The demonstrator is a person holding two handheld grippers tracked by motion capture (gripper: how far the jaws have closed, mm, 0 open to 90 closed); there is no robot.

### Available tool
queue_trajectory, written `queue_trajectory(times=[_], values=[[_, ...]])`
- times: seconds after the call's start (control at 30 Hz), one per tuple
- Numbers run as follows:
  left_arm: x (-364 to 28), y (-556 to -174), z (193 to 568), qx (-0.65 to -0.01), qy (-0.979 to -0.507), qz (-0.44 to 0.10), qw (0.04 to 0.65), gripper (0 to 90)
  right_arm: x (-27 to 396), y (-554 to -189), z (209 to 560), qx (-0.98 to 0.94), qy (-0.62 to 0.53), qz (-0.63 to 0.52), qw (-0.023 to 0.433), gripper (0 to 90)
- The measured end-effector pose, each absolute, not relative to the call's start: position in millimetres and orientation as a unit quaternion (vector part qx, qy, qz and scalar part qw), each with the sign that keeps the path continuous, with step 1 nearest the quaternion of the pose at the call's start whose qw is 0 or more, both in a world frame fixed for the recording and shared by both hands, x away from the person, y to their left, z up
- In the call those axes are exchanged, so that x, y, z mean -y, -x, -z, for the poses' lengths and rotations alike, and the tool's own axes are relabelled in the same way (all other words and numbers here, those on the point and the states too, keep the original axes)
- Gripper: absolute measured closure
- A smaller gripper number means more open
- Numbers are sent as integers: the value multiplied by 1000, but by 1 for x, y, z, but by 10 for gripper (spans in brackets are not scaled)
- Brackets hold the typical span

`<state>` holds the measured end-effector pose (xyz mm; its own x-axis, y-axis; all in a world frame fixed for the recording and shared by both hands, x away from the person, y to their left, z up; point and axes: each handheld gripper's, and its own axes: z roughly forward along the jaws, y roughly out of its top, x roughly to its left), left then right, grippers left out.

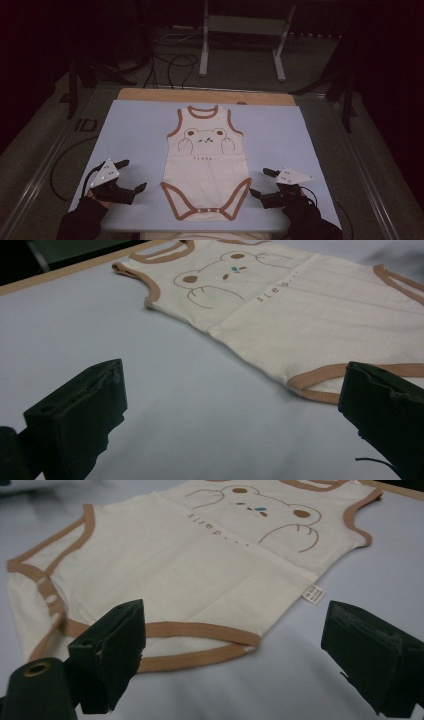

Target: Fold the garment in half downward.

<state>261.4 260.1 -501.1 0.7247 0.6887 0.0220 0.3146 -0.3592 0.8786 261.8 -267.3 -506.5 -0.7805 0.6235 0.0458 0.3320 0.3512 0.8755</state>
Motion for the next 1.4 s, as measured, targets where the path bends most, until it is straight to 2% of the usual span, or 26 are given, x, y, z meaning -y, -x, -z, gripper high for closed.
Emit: queue_trajectory(times=[0.33, 0.63, 0.77, 1.03, 1.4], values=[[-259, -261, 502, -313, -804, -189, 469, 0, 264, -268, 506, -817, -293, -479, 133, 100], [-254, -261, 498, -298, -807, -189, 473, 0, 259, -258, 496, -813, -276, -490, 149, 90], [-254, -262, 499, -301, -807, -183, 474, 0, 258, -255, 491, -813, -282, -492, 136, 90], [-247, -261, 478, -277, -813, -172, 482, 0, 255, -252, 471, -807, -276, -503, 141, 89], [-243, -262, 442, -259, -813, -163, 496, 0, 257, -253, 423, -796, -256, -518, 179, 89]])
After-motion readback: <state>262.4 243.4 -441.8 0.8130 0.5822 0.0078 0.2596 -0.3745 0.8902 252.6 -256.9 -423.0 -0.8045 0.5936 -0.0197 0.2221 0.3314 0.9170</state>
